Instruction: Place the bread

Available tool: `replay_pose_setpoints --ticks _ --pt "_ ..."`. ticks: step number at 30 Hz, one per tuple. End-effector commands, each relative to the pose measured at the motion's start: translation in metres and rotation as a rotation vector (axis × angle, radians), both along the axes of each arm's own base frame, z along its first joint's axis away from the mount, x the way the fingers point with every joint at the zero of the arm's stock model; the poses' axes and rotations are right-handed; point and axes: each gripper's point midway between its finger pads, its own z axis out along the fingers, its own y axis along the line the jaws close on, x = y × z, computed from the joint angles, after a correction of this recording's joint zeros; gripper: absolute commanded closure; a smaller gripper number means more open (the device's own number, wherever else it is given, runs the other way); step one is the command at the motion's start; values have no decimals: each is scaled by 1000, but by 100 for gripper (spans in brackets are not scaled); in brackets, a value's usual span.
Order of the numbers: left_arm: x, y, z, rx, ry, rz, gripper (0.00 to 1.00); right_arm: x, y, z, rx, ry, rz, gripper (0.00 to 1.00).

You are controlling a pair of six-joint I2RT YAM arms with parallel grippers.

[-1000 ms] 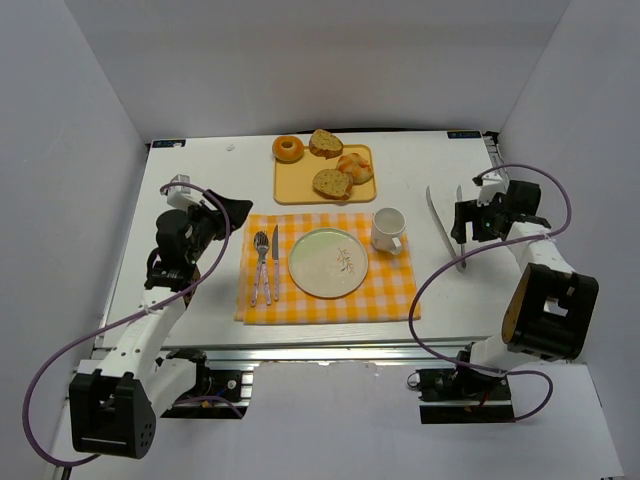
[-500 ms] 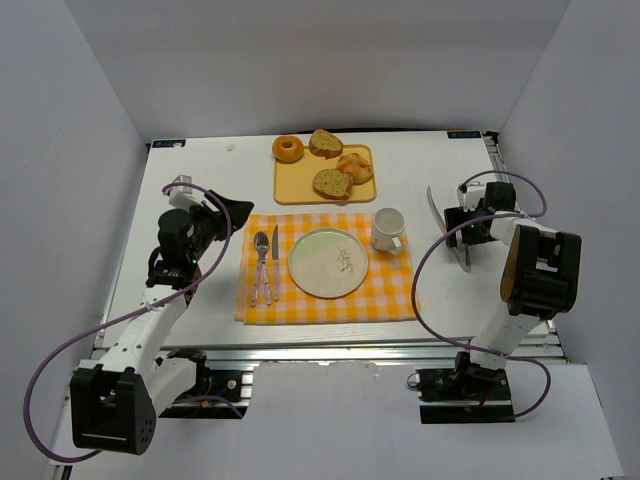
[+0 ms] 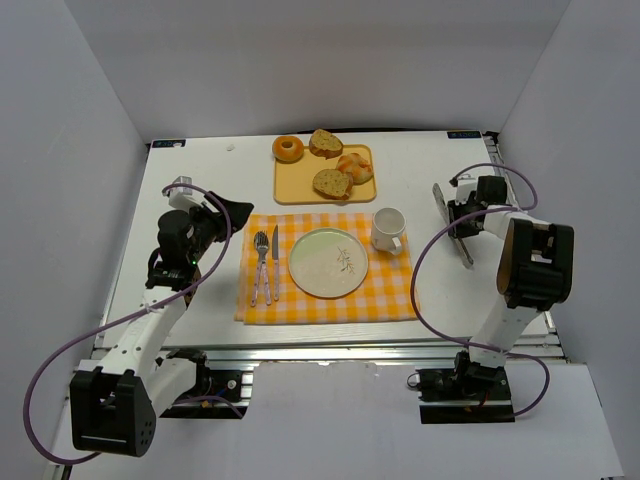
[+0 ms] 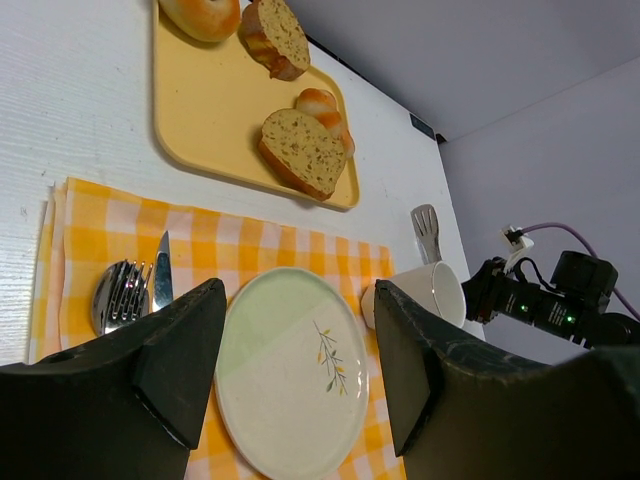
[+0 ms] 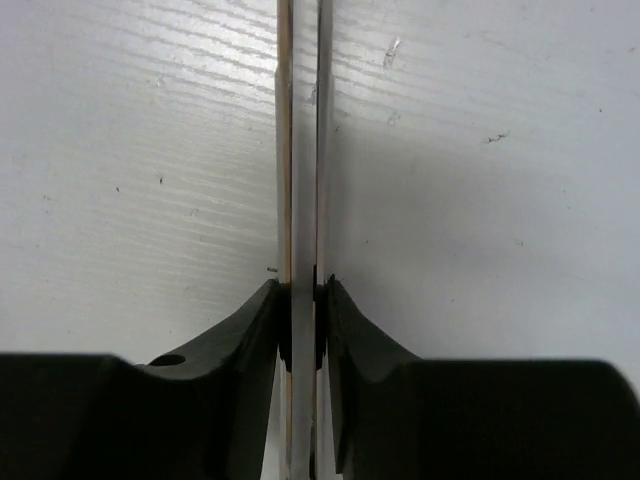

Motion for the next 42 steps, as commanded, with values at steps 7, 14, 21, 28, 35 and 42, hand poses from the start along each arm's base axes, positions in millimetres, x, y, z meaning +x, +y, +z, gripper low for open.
replay_pose_setpoints --ticks 7,14,21,28,35,42 --pt "-4 0 8 4 -31 -2 29 6 32 100 55 -198 209 82" --pt "-1 -1 10 5 -37 -8 29 31 121 199 121 -363 436 56" --pt "-4 1 10 20 -36 0 29 49 204 244 130 -437 621 55" --pt "-8 5 7 30 -29 18 29 76 282 213 -11 -432 796 54" --pt "-11 10 3 65 -7 32 29 103 337 184 -219 -501 904 54" --pt "-11 11 0 59 -4 44 29 117 362 171 -369 -590 951 53"
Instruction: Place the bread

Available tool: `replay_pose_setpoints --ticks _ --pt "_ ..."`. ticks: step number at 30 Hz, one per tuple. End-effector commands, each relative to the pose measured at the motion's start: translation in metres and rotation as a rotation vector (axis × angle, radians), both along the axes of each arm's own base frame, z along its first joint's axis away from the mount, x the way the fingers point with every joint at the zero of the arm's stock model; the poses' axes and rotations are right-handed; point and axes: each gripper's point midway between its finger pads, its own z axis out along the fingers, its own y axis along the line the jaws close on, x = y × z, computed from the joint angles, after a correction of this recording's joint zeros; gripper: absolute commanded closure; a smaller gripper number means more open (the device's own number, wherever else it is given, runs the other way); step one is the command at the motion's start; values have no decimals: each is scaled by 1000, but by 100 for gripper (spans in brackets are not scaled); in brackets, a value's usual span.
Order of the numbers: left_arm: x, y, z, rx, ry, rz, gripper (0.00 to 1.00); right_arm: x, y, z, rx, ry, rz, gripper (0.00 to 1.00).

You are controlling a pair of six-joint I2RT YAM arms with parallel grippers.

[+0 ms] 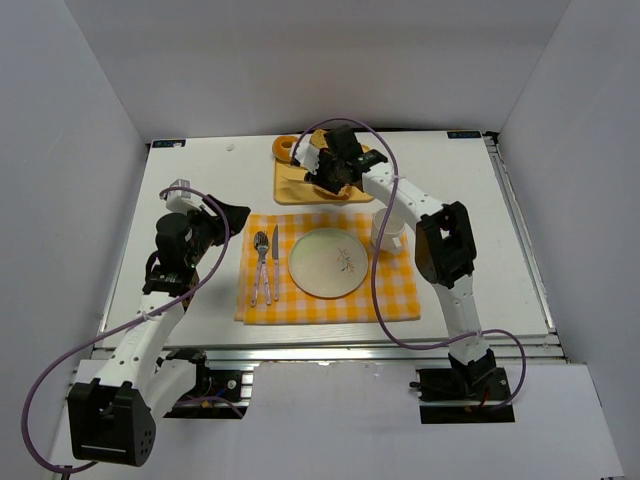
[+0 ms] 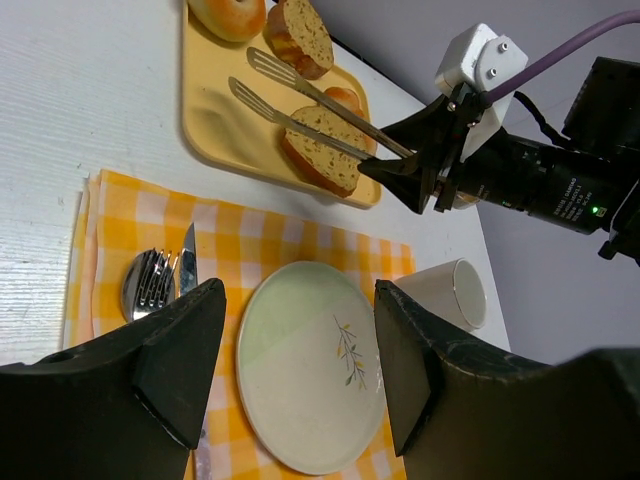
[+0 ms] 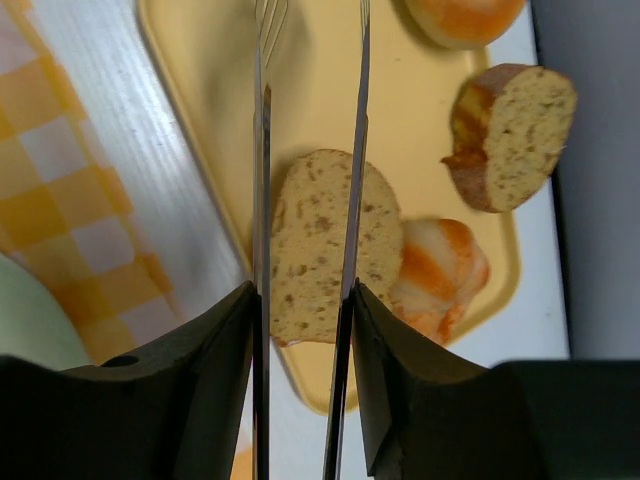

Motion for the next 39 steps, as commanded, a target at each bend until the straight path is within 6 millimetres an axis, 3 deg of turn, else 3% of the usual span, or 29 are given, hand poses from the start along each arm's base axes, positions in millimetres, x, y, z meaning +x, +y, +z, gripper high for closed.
replay_pose_setpoints --ticks 1,15,39 --pt "-3 3 3 10 -17 17 29 36 4 55 16 -237 -15 53" --pt "-1 3 2 24 -4 8 29 50 21 32 -5 -315 -32 53" --pt "-5 5 -1 26 5 20 29 62 27 -8 -41 -322 -32 48"
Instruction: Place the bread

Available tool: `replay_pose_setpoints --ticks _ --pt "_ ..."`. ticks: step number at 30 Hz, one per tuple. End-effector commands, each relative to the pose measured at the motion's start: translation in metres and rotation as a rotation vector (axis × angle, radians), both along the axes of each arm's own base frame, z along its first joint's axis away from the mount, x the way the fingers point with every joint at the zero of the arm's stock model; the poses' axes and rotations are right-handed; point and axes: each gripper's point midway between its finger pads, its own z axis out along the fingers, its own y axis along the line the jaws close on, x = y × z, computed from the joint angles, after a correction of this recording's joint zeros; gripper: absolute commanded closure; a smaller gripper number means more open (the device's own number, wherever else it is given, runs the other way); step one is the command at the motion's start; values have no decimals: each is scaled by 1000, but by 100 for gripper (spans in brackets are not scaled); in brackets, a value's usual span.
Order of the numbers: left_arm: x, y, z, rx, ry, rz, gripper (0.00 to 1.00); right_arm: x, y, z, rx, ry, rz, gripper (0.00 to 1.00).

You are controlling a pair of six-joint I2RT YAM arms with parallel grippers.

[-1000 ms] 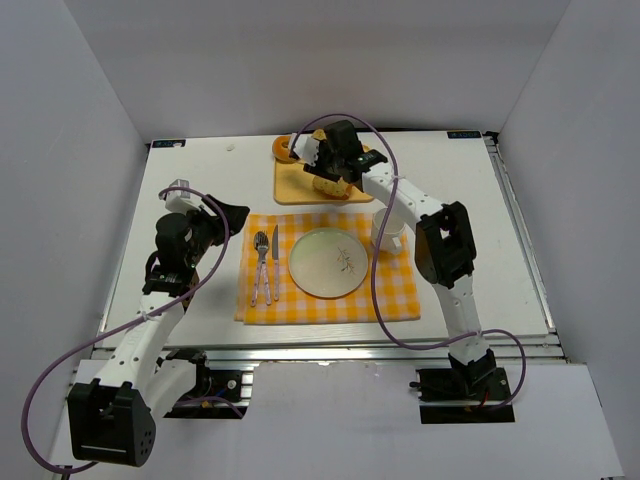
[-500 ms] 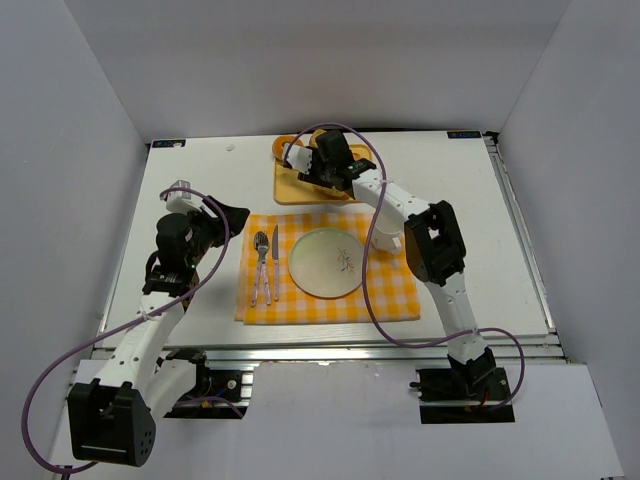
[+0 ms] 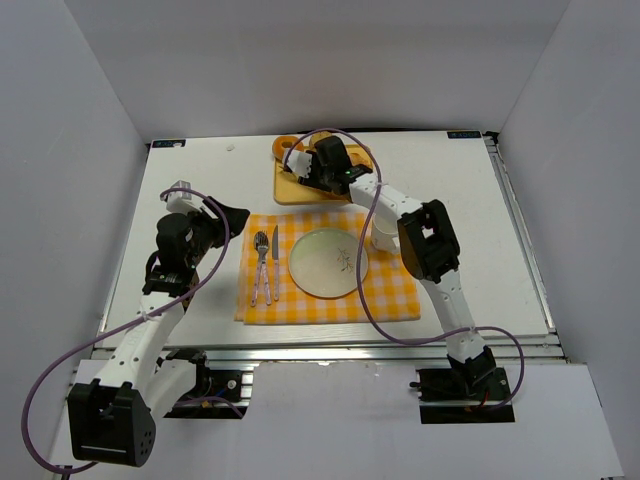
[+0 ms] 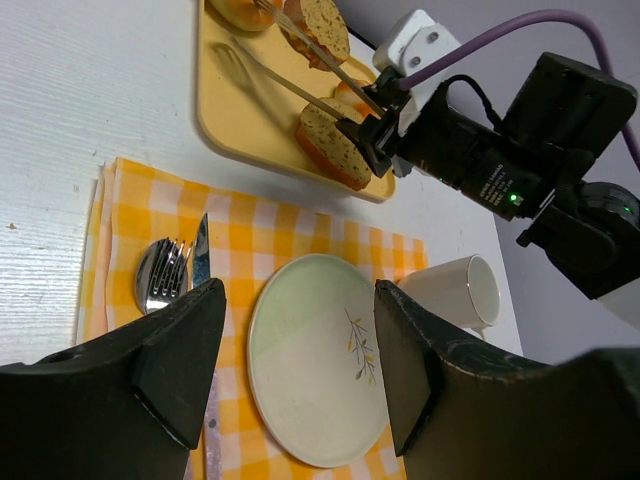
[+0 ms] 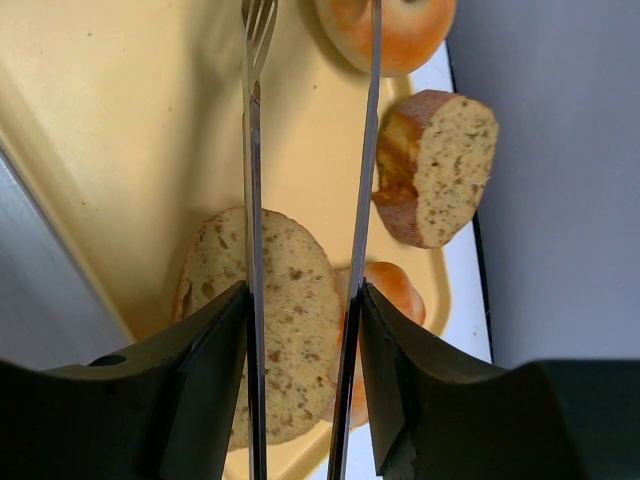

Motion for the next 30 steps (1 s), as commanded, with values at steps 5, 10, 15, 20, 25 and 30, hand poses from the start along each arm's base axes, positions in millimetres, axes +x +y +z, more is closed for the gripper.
replay_pose_setpoints --ticks 5,10,15,20,25,30 --pt "-4 3 6 8 -22 11 29 14 7 15 31 -83 -11 49" --pt "-4 2 6 13 -20 10 29 18 9 12 29 -95 -15 49" --pt "-5 3 6 12 -20 12 29 16 10 13 36 -105 -9 49" --pt "-5 3 6 13 -20 13 29 14 12 16 40 -121 -4 49" --pt "-4 3 6 13 -20 11 29 15 11 15 31 -131 -4 49" --pt "-4 3 6 13 -20 13 29 17 12 17 26 -160 -5 49"
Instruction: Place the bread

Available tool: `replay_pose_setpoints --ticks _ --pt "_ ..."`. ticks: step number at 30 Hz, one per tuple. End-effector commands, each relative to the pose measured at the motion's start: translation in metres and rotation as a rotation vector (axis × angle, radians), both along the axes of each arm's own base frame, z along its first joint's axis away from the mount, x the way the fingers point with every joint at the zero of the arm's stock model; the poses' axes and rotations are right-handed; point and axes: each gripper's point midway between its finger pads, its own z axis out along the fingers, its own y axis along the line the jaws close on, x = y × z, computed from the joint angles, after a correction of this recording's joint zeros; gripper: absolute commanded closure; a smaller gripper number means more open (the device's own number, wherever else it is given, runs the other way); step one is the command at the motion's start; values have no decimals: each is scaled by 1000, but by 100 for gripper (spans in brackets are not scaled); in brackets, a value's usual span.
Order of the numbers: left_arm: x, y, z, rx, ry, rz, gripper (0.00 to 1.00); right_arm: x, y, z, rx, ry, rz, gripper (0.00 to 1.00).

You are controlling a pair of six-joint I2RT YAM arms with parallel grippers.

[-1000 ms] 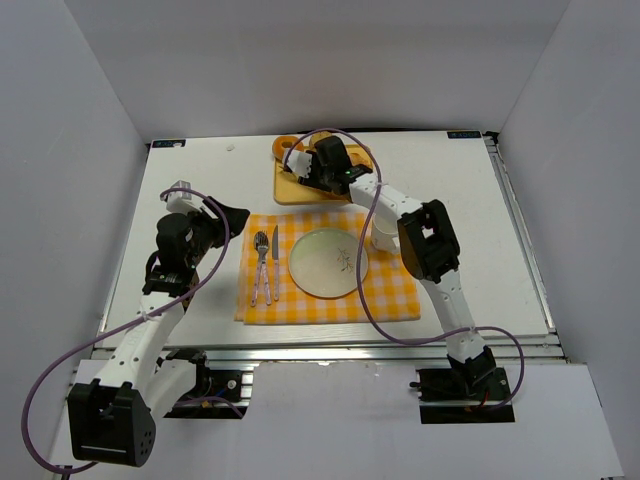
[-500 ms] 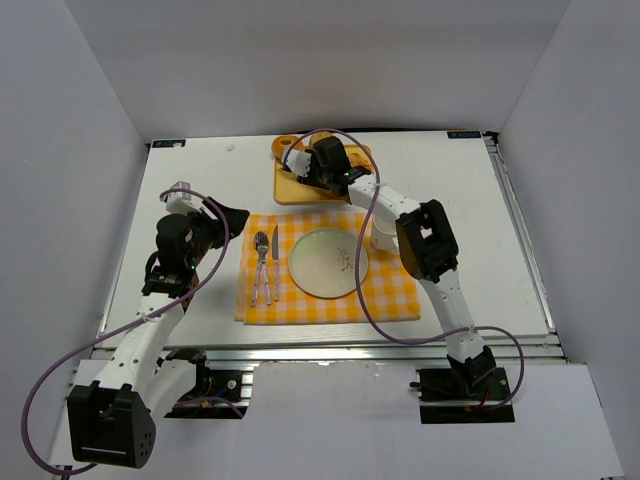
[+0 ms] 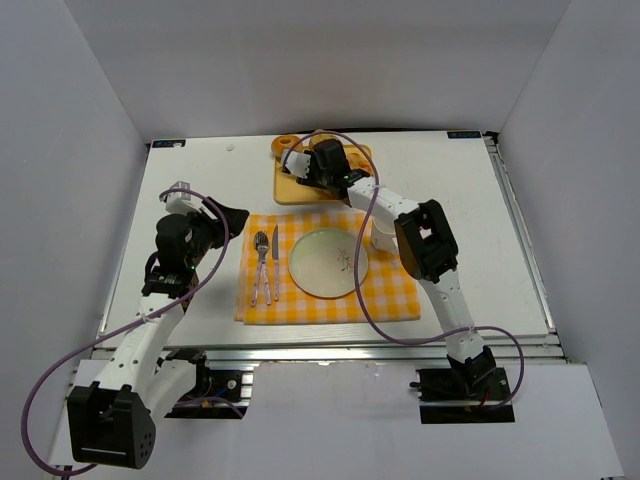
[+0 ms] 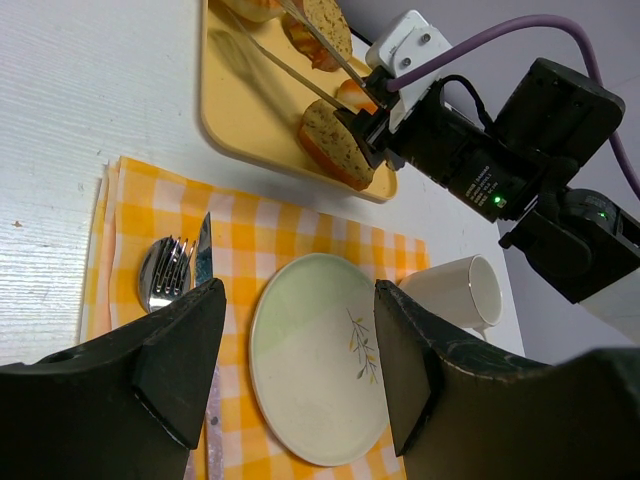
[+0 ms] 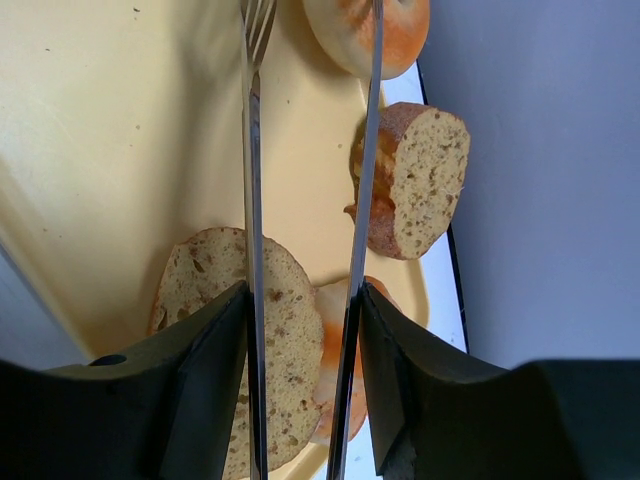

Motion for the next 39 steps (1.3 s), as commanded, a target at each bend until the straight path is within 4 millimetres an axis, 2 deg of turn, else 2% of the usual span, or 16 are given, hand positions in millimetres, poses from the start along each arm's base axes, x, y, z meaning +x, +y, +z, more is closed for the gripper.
replay_pose_setpoints --ticks 1,6,15,17,21,22,27,29,30,31,33,34,38,39 --pt "-2 1 6 9 -24 5 29 7 7 25 21 -103 1 49" --pt "-2 2 7 10 -24 6 29 8 5 21 3 -117 -2 54" --pt "-1 1 8 13 -23 4 29 10 7 25 11 -135 -2 68" --pt "0 1 9 12 -26 4 29 10 6 25 11 -134 -2 76" --pt "0 1 10 14 -27 3 29 7 5 23 8 -125 0 80" --pt "-1 1 9 14 -25 0 29 6 5 25 12 -124 0 85" --pt "-1 2 9 14 -25 3 29 -1 1 22 13 -111 4 88" --pt "-1 2 9 14 -28 3 29 -3 1 27 23 -112 5 89" --pt "-2 1 9 11 -26 3 29 -6 -2 23 21 -100 3 90" --pt "-2 1 9 10 -27 3 29 -8 -1 30 32 -107 7 90" --pt "-2 2 10 11 -29 4 29 -12 -5 29 36 -99 5 90" --pt "-2 1 10 11 -29 3 29 -13 -5 36 48 -109 6 90" --pt "-3 1 10 9 -30 3 29 -19 -8 43 66 -107 3 91" --pt "-3 1 10 7 -31 2 29 -20 -8 50 77 -115 4 91"
